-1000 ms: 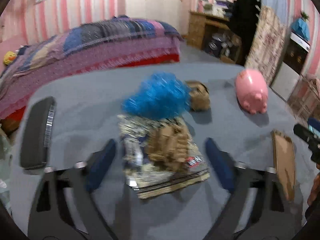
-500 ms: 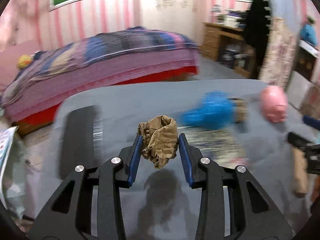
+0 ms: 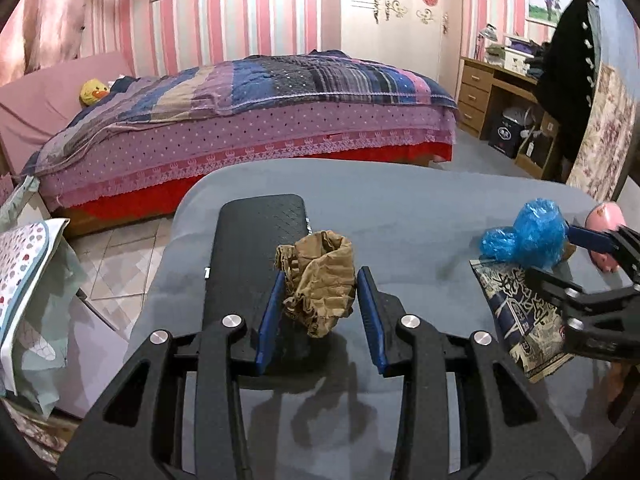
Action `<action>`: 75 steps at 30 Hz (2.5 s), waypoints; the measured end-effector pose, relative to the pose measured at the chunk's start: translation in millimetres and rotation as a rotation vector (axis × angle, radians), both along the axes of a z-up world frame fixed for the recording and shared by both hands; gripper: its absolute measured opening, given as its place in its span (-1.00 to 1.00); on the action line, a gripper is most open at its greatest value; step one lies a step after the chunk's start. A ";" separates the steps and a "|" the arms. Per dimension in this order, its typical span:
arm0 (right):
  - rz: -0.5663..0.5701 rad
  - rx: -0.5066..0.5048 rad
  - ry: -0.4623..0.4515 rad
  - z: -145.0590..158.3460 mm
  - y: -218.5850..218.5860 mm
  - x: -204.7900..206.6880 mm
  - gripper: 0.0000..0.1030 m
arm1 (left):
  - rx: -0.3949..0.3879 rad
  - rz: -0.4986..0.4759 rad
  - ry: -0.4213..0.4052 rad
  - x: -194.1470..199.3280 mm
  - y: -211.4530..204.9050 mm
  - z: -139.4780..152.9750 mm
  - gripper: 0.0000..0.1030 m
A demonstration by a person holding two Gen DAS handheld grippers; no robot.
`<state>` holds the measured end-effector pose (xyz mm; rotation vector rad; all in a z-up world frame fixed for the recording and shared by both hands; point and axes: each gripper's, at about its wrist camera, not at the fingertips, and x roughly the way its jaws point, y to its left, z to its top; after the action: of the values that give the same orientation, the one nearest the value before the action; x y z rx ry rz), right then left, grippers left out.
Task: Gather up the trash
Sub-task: 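Grasp the brown crumpled paper with the left tool while the right tool grasps the blue plastic bag, then carry the brown paper and blue bag toward the blue basket, then open the left tool over the basket while the right tool opens, dropping the bag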
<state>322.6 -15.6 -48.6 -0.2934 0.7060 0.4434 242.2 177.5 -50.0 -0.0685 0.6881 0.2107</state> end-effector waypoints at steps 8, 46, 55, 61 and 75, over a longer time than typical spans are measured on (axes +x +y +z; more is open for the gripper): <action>0.012 0.129 0.051 5.5 -19.4 -0.2 -0.44 | 0.042 -0.005 0.004 -6.7 -6.9 2.5 -0.30; -0.601 0.142 -0.111 45.9 -373.9 -210.7 -0.45 | -0.065 -0.533 -0.056 -55.3 -335.8 60.5 -0.30; -0.736 0.147 -0.137 47.9 -437.3 -221.3 -0.45 | -0.088 -0.640 -0.073 -52.1 -405.5 69.7 -0.30; -0.850 0.174 -0.155 45.0 -486.5 -233.6 -0.45 | -0.094 -0.701 -0.071 -52.1 -448.5 66.6 -0.30; -1.003 0.119 -0.128 27.9 -542.9 -242.4 -0.45 | -0.070 -0.889 -0.016 -60.1 -557.5 35.0 -0.29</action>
<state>80.2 -558.5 -20.7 0.1606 0.6136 -0.4842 182.1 -380.0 -14.9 0.1703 0.6527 -0.6660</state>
